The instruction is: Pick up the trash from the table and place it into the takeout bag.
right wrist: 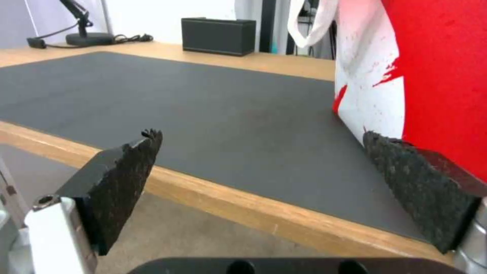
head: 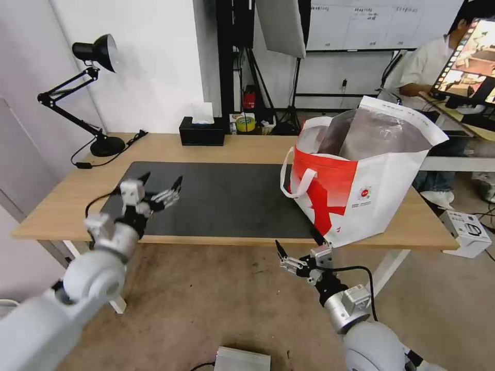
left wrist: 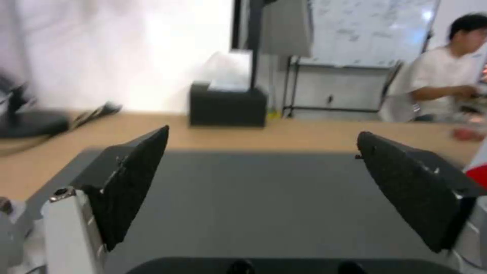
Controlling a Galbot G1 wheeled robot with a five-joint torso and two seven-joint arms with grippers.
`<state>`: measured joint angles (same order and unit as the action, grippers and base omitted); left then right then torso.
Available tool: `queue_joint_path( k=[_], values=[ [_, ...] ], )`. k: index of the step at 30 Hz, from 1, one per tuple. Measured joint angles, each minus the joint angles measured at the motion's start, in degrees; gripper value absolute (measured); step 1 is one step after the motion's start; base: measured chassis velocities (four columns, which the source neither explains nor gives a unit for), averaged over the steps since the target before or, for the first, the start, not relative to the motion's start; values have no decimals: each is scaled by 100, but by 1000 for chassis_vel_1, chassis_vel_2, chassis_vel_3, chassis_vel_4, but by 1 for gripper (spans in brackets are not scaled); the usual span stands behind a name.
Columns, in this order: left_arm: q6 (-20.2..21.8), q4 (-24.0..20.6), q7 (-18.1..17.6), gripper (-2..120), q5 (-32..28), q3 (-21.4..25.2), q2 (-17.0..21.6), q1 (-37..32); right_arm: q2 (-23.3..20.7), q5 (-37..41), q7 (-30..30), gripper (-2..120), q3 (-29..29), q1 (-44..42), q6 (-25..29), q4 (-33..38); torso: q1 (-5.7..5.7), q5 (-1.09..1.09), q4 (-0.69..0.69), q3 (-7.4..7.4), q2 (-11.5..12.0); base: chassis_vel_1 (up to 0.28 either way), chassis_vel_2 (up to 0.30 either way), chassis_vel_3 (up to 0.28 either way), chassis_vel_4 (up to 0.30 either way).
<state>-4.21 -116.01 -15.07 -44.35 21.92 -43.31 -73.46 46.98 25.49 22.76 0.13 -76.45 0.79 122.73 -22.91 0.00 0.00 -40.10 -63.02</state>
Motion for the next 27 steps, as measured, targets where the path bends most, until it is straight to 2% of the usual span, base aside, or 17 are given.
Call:
queue_joint_path(
  k=[1,10,27],
  values=[
    [-82,18,64,100,157,224,-151,-360,0,0,0,100,0,0,0,0,0,2,0,0,0,0,0,0,0],
    [-486,55,287,100,673,672,-694,-1182,0,0,0,100,0,0,0,0,0,1,0,0,0,0,0,0,0],
    [-691,75,475,100,740,1027,-868,-1682,0,0,0,100,0,0,0,0,0,0,0,0,0,0,0,0,0]
  ],
)
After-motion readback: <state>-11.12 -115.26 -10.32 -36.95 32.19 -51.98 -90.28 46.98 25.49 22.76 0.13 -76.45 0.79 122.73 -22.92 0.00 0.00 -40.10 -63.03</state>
